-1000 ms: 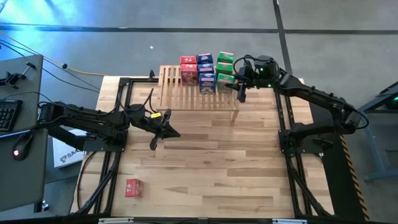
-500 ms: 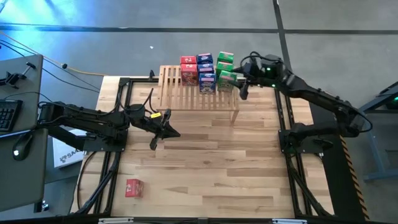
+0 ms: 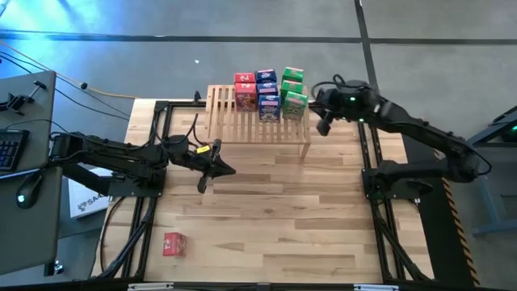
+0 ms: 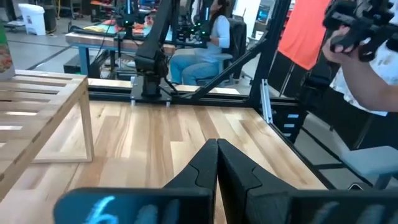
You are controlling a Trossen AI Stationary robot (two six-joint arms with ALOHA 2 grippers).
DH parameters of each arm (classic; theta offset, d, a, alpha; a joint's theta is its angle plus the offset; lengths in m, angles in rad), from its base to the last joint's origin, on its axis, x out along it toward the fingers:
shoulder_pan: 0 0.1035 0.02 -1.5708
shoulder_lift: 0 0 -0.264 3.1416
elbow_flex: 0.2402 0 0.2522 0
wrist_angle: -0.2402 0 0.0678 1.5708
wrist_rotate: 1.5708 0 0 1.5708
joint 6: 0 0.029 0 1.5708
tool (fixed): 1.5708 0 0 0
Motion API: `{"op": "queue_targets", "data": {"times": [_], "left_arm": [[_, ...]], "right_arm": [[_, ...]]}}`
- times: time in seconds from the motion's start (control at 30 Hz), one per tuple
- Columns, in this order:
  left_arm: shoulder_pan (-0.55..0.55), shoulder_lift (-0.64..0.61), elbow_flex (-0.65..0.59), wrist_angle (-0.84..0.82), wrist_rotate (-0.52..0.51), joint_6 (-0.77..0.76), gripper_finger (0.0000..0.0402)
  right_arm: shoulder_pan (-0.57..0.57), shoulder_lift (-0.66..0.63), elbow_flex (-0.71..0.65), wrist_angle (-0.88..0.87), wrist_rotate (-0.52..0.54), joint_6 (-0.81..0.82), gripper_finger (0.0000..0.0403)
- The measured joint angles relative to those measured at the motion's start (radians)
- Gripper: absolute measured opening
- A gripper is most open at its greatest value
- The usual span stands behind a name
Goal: Stack cereal on shelf
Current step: Put the green cereal box aligned with the other green cereal box on the shelf, then put the red cereal box aligned with the other red cereal boxes on the shelf
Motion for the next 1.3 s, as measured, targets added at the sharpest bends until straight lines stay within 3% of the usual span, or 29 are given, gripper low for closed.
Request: {"op": "queue_targets", "data": {"times": [0.13, 0.2, 0.4, 0.73, 1.0, 1.1, 1.3], "left_arm": [[0.000, 0.000, 0.000, 0.000, 0.001, 0.000, 0.0000], [0.000, 0.000, 0.000, -0.001, 0.001, 0.000, 0.0000], [0.000, 0.000, 0.000, -0.005, 0.001, 0.000, 0.0000], [-0.001, 0.000, 0.000, -0.008, 0.001, 0.001, 0.0000], [0.000, 0.000, 0.000, -0.052, -0.047, 0.028, 0.0000], [-0.008, 0.000, 0.000, -0.052, -0.052, 0.044, 0.0000], [-0.053, 0.000, 0.017, -0.113, -0.083, 0.025, 0.0000]], "right_arm": [[-0.001, 0.090, 0.000, 0.044, 0.102, 0.023, 0.0020], [-0.002, 0.123, 0.000, 0.065, 0.109, 0.024, 0.0006], [-0.001, 0.177, -0.001, 0.124, 0.107, 0.044, 0.0027], [-0.001, 0.193, -0.001, 0.174, 0.108, 0.022, 0.0018], [0.065, 0.078, -0.004, 0.071, 0.163, -0.015, 0.0002], [0.121, 0.007, -0.105, 0.189, 0.163, -0.013, 0.0001], [0.251, -0.126, -0.423, 0.629, 0.161, 0.020, 0.0000]]}}
